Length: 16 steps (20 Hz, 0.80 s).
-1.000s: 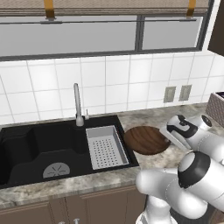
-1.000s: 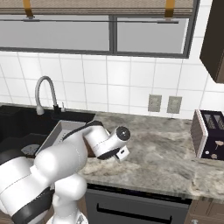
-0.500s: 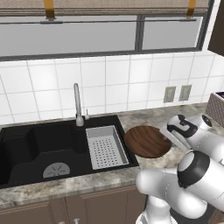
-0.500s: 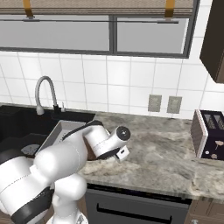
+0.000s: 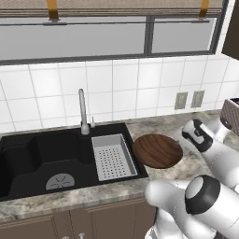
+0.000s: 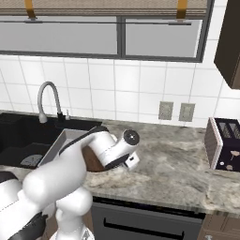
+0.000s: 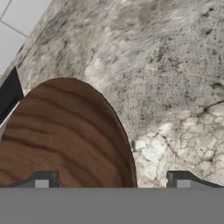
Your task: Pick the cup and bowl from the counter and place them on the counter next to the sink.
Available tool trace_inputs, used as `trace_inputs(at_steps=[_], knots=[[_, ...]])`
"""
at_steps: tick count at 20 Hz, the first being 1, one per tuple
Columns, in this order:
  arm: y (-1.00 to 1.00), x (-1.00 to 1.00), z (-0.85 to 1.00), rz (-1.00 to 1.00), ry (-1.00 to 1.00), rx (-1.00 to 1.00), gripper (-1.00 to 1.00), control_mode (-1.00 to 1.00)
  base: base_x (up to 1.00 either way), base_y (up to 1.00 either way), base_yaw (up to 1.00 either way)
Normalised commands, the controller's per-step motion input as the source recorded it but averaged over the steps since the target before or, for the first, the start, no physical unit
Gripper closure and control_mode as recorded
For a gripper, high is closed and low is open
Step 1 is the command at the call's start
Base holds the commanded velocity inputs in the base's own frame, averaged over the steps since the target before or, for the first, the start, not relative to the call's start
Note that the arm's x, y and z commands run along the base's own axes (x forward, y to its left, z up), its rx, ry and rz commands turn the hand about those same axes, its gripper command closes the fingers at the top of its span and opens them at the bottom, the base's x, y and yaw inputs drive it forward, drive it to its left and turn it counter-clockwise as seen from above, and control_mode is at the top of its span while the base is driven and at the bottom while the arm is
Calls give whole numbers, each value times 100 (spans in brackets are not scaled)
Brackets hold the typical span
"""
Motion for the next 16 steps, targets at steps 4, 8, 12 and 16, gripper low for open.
trace_inputs(at_steps=[4, 8, 12, 16], knots=[[0, -29, 44, -5, 0, -5, -100, -100, 0, 0, 0], [0, -36, 54, 0, 2, -4, -100, -100, 0, 0, 0], [8, -35, 61, 0, 7, -4, -100, -100, 0, 0, 0], [43, -38, 59, 0, 6, -12, -100, -100, 0, 0, 0]])
